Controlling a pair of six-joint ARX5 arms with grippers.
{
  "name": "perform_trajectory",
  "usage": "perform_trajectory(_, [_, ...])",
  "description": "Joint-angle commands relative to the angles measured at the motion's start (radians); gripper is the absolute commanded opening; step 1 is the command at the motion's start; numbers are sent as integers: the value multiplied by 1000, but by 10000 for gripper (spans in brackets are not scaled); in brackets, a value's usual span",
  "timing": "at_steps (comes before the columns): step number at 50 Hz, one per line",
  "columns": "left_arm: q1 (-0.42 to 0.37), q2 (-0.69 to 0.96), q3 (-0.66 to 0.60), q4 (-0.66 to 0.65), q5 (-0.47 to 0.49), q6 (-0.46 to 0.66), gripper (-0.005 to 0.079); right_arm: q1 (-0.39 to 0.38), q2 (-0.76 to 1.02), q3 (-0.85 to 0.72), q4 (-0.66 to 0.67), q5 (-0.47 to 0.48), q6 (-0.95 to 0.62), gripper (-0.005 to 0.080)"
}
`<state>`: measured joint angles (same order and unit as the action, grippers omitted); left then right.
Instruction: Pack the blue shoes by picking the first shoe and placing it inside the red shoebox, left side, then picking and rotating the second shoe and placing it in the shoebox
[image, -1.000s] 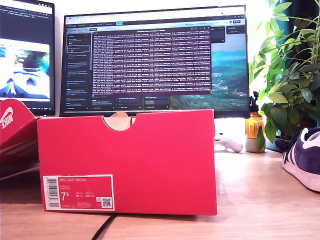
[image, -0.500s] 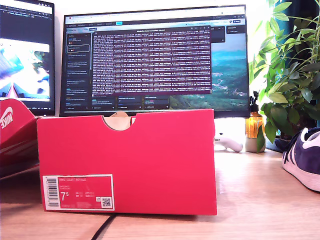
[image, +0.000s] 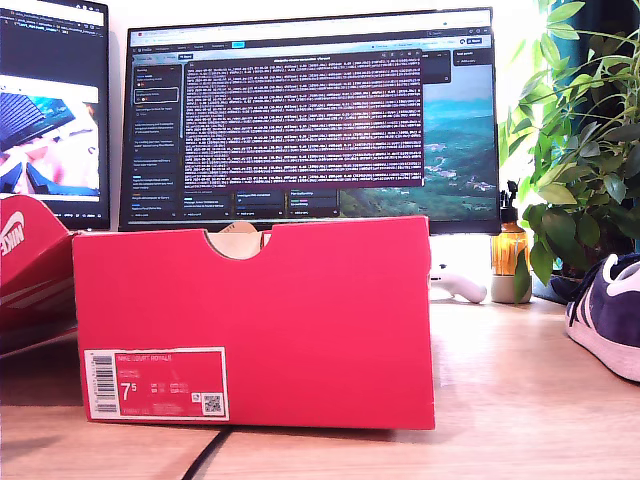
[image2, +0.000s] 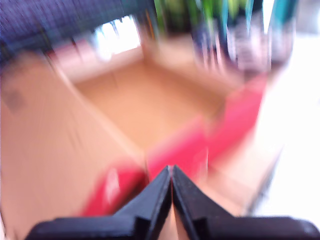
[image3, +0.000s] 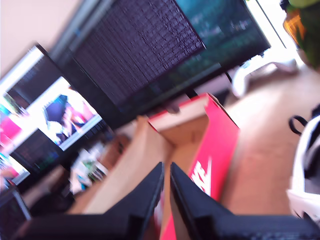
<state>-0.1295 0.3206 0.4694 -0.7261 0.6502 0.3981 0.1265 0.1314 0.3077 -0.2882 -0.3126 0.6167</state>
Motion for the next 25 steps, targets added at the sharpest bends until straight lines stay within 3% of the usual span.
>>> perform_trajectory(1, [-38, 41, 35, -11, -49, 97, -19, 4, 61, 37, -27, -3, -28, 0])
perform_trajectory(6, [-98, 116, 38, -19, -166, 227, -19, 4, 156, 122, -91, -3, -55, 0])
perform_trajectory(19, [-286, 288, 39, -9, -396, 368, -19, 4, 453, 343, -230, -2, -185, 1])
perform_trajectory(25, [-389, 375, 39, 32, -557, 398, -19, 4, 625, 438, -338, -3, -220, 51])
